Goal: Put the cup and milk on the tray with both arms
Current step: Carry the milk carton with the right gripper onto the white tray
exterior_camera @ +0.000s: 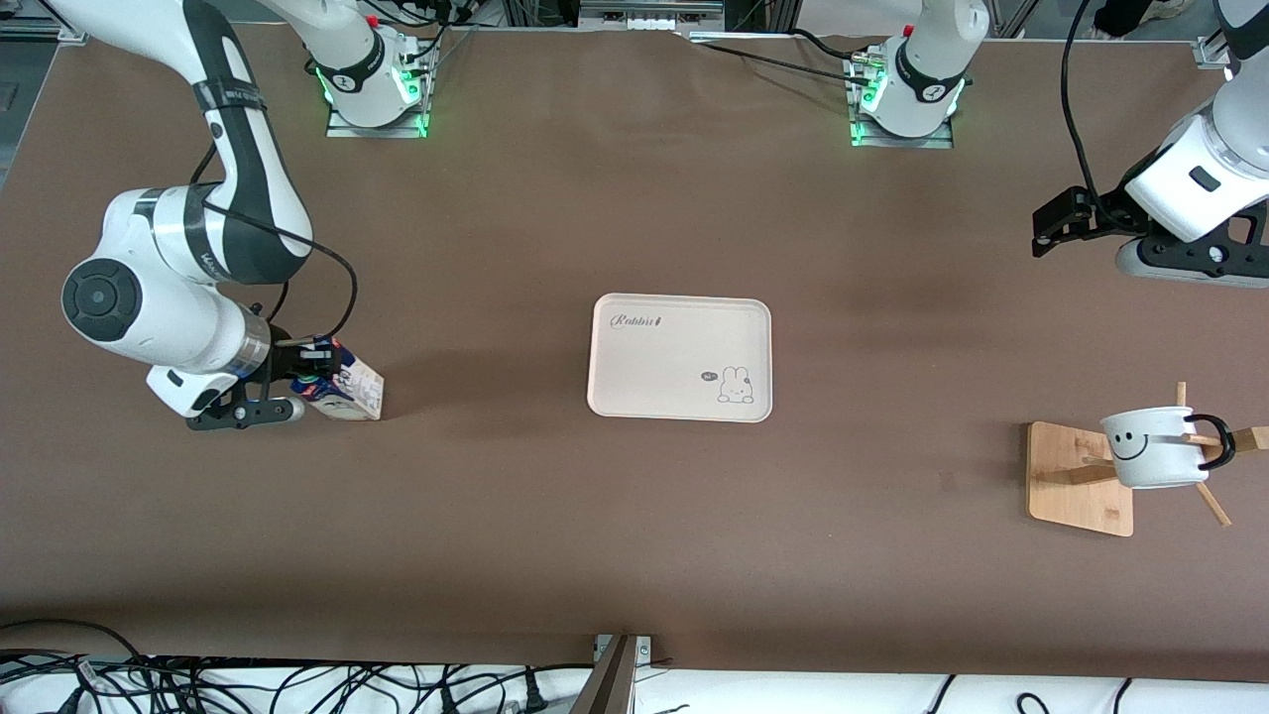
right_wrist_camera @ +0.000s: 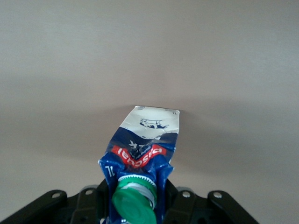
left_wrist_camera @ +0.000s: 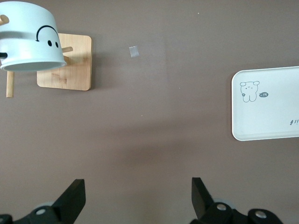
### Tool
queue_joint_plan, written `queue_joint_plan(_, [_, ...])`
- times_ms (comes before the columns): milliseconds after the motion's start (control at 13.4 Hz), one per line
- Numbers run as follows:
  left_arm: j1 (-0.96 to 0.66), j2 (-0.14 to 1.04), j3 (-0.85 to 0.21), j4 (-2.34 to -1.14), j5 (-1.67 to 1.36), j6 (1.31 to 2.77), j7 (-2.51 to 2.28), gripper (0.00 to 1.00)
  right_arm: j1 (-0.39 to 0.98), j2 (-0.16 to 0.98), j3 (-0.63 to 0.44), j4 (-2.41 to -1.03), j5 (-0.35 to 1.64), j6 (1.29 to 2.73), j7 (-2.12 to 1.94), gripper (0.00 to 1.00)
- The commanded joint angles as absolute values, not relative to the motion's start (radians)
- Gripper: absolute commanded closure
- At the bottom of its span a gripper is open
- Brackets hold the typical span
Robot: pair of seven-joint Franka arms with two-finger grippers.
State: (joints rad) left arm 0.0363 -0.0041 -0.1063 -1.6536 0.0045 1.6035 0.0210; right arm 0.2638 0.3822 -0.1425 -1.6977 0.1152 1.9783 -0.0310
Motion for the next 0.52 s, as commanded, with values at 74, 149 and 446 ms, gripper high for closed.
queue_joint_plan(74, [0.031,0.009,-0.106,-1.621,0.017,1.578,0.023,0.0,0.333,0.391,-0.083,-1.573,0.186,1.87,0.144,0.64])
queue_joint_plan(149, [0.031,0.009,-0.107,-1.621,0.017,1.578,0.025,0.0,0.368,0.394,-0.065,-1.568,0.186,1.881,0.208,0.64])
queue_joint_plan(446, [0.032,0.009,-0.106,-1.621,0.017,1.578,0.025,0.0,0.544,0.48,-0.034,-1.433,0.184,1.888,0.457,0.64])
